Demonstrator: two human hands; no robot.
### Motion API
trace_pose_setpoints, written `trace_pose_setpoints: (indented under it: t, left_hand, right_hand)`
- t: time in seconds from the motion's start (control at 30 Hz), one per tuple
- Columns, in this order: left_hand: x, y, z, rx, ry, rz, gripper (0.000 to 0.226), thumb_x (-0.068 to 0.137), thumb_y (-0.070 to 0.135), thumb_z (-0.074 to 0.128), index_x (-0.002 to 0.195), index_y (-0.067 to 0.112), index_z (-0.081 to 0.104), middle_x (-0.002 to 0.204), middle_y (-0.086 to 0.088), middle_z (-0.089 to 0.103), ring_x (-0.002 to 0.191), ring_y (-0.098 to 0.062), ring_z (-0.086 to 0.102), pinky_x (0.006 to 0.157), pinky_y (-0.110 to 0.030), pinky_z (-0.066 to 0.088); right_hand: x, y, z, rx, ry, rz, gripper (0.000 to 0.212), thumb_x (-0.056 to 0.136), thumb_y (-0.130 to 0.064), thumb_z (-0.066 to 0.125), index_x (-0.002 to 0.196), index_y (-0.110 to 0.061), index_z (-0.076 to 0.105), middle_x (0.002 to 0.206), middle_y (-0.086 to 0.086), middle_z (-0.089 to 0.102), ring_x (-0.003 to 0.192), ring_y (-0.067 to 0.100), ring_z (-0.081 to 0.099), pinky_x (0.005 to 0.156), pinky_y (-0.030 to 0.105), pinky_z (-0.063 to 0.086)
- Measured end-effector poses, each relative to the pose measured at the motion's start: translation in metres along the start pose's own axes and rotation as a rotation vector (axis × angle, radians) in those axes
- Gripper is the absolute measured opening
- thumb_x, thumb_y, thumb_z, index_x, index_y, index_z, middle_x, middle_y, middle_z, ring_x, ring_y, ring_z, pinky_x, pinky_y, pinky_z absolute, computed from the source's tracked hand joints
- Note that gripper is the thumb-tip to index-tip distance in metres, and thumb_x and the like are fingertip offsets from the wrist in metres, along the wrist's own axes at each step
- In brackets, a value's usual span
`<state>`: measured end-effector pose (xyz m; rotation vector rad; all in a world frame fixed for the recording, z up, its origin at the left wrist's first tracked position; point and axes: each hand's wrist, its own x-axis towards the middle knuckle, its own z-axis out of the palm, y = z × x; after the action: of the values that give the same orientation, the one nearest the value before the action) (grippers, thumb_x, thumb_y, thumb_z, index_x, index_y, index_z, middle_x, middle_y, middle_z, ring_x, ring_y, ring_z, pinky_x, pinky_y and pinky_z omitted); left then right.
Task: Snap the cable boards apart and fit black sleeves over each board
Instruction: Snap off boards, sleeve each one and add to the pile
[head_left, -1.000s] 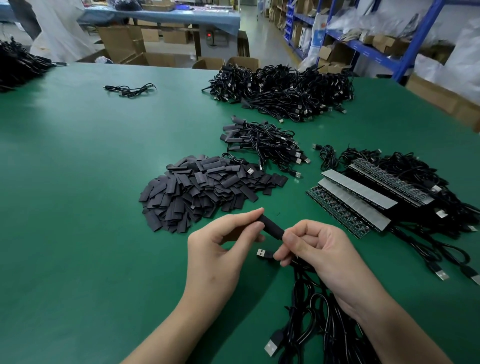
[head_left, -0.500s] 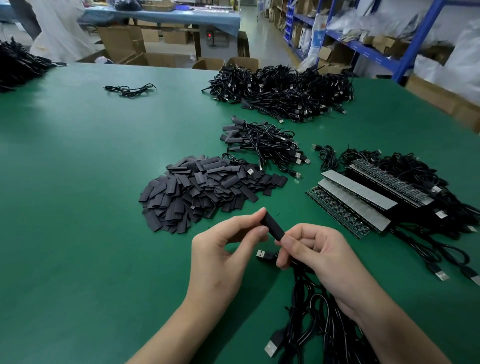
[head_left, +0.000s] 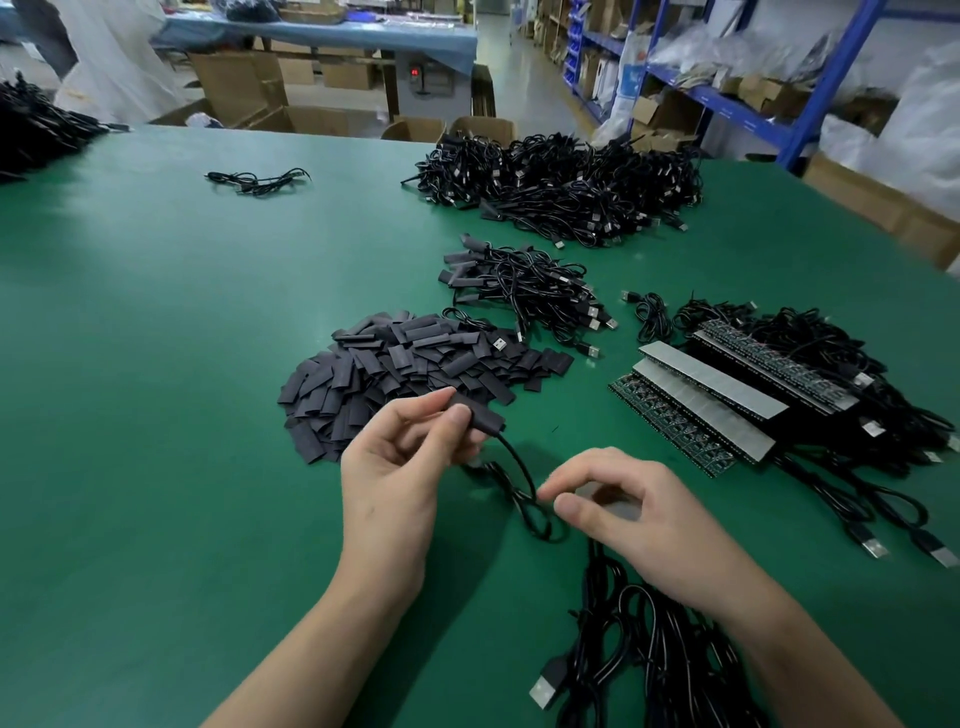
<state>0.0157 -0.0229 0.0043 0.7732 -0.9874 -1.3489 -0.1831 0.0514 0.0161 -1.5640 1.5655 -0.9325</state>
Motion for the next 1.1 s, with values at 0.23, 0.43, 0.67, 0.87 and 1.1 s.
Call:
trace_pose_setpoints:
  t: [0.23,0.43,0.67,0.87,1.1]
  left_hand:
    - [0.002,0.005,-0.003,-0.082,-0.042,-0.041,0.012,0.081,0.019,0.076,0.091,0.026,0.079,0.081,-0.013,0.077,0.074,-0.019,0.075,0.073,-0.027,0.060]
    - [0.001,0.006,-0.001,-0.108,-0.030,-0.051,0.017,0.081,0.017,0.076,0.097,0.014,0.073,0.079,-0.013,0.077,0.072,-0.019,0.075,0.072,-0.027,0.060]
    - [0.008,0.004,-0.005,-0.083,0.009,-0.096,0.021,0.100,0.014,0.063,0.121,0.011,0.063,0.099,-0.009,0.080,0.088,-0.024,0.078,0.076,-0.026,0.061]
    - [0.003,-0.010,-0.003,0.230,-0.178,-0.087,0.015,0.102,0.010,0.062,0.114,0.017,0.068,0.095,0.001,0.080,0.086,-0.017,0.078,0.071,-0.020,0.056]
    - [-0.001,-0.015,-0.007,0.444,-0.315,-0.055,0.015,0.101,0.013,0.064,0.109,0.023,0.070,0.095,0.006,0.080,0.086,-0.012,0.077,0.078,-0.035,0.061]
  right_hand:
    - [0.000,-0.010,0.006,-0.068,0.018,-0.060,0.020,0.090,-0.051,0.074,0.106,-0.041,0.070,0.113,-0.020,0.070,0.109,0.003,0.063,0.090,0.019,0.045]
    - [0.010,-0.019,0.018,-0.190,0.049,-0.130,0.002,0.094,-0.023,0.073,0.094,-0.023,0.075,0.100,-0.013,0.068,0.095,0.013,0.066,0.085,0.043,0.053]
    - [0.046,-0.054,-0.022,-0.194,0.141,-0.192,0.020,0.100,-0.032,0.060,0.087,-0.030,0.076,0.068,-0.017,0.065,0.055,0.000,0.048,0.051,0.012,0.038]
    - [0.156,-0.116,-0.069,-0.536,0.335,-0.237,0.019,0.105,-0.029,0.057,0.099,-0.021,0.073,0.084,-0.005,0.074,0.057,0.003,0.055,0.054,0.018,0.048]
    - [0.209,-0.128,-0.065,-0.761,0.215,-0.144,0.038,0.107,-0.044,0.050,0.127,-0.016,0.067,0.111,0.001,0.065,0.072,0.005,0.052,0.063,0.022,0.041]
